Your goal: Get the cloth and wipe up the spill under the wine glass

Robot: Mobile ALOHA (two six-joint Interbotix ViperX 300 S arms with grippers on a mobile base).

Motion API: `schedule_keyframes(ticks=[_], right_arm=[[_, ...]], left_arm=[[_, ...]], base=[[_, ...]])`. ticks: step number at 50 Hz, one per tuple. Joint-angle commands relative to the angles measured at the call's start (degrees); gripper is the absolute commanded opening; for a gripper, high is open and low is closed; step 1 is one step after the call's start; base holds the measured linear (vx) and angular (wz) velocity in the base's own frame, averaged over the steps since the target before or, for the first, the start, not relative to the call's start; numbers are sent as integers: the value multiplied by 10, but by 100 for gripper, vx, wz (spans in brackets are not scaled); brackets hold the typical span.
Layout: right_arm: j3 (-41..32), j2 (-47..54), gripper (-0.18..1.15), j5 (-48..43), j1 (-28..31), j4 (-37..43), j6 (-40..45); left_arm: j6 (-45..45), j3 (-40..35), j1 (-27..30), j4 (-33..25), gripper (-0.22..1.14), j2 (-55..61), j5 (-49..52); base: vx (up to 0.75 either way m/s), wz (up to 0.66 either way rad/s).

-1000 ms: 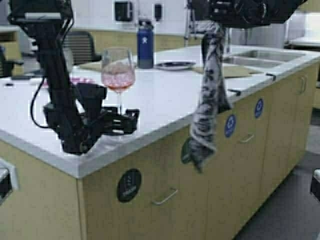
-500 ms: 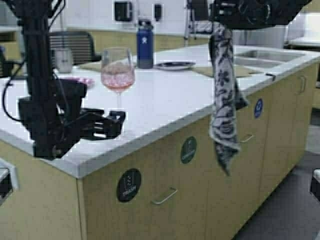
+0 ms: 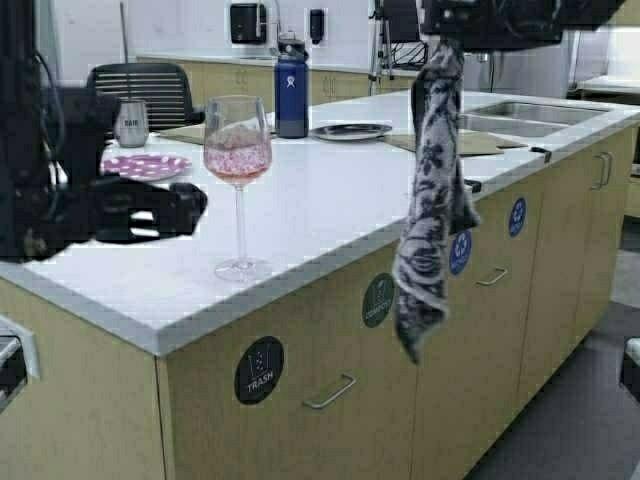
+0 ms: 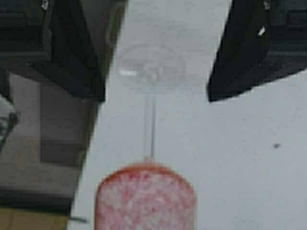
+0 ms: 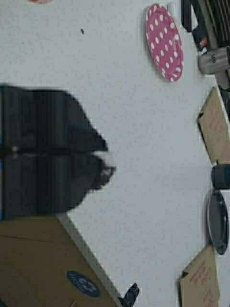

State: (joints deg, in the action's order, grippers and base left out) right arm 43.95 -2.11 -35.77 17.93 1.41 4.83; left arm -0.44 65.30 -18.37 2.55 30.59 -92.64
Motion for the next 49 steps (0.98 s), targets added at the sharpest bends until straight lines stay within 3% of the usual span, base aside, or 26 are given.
schedule_keyframes(ticks=[1, 13, 30, 49], right_arm=[[-18, -52, 6, 58, 10, -14, -1], [-37, -127, 6, 148, 11, -18, 0], [-67, -211, 6, 237, 12, -18, 0], [-111, -268, 6, 339, 12, -18, -1]], left_arm=[[-3, 30, -1, -8, 97, -87, 47], [-4, 40, -2, -40, 97, -279, 207], [2, -69, -2, -44, 97, -546, 612], [4, -199, -2, -41, 97, -656, 872]], base=[[0, 0], [0, 0], [0, 0], [0, 0]])
